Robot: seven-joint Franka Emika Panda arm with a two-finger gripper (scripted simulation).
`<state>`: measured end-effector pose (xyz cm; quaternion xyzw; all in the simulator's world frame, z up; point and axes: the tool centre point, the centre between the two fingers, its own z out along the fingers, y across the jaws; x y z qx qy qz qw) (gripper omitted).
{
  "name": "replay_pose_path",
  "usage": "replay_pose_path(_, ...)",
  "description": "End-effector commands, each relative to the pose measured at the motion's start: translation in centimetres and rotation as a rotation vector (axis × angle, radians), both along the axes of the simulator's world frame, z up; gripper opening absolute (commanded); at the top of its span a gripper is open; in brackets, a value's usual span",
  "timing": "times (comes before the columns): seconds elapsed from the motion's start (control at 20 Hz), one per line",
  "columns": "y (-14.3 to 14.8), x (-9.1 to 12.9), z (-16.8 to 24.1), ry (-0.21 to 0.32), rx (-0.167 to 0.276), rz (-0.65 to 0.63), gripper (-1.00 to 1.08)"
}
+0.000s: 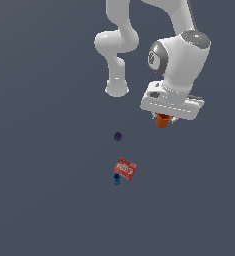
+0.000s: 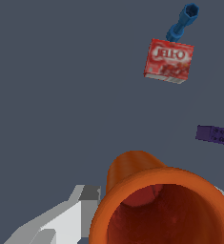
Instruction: Pick up a designated object from a clutter of objects.
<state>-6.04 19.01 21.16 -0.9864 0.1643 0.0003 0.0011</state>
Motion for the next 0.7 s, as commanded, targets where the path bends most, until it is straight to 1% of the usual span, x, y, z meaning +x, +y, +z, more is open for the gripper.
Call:
replay_pose_path(0.0,0.0,0.3,2.5,0.000,0.000,0.000,-1.00)
replay_pose_path(0.65,0.2,2.5,14.8,0.000,-0.001,-0.001,-1.00)
